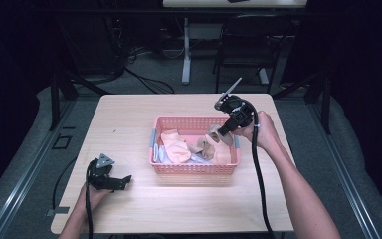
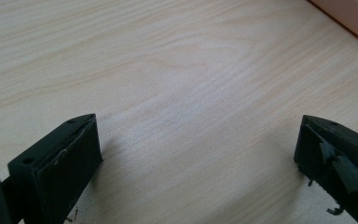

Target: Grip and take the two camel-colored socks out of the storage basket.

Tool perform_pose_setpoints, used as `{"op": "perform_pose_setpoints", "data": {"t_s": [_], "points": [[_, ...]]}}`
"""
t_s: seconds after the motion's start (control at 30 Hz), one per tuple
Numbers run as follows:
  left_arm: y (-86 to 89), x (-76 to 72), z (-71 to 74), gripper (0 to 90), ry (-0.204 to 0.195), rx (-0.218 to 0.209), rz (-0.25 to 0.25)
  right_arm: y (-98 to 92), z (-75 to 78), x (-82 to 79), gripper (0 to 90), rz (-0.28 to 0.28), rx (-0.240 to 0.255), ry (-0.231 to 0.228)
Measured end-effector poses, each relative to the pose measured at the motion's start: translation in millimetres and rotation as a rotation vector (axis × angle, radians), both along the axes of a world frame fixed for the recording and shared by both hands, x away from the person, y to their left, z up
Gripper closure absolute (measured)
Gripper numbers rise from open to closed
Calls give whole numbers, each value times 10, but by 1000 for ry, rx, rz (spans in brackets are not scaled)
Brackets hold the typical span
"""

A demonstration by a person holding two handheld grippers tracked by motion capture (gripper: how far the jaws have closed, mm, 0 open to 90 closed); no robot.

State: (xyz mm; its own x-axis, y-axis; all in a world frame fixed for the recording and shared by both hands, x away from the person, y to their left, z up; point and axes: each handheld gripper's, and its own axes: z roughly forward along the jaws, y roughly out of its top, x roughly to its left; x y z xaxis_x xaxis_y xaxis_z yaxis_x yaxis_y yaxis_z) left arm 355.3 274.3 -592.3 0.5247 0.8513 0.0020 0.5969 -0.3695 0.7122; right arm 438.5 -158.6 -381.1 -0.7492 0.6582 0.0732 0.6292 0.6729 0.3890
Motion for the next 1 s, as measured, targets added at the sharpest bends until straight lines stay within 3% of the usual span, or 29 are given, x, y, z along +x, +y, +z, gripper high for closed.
{"op": "perform_pose_setpoints", "data": {"t_s": [0.6, 1.0], "points": [[-2, -2, 0, 3, -1, 0, 2, -126, 311, -85, 851, -21, -13, -24], [-1, -2, 0, 4, -2, 0, 2, -414, 427, -159, 850, -62, -53, -38]]}}
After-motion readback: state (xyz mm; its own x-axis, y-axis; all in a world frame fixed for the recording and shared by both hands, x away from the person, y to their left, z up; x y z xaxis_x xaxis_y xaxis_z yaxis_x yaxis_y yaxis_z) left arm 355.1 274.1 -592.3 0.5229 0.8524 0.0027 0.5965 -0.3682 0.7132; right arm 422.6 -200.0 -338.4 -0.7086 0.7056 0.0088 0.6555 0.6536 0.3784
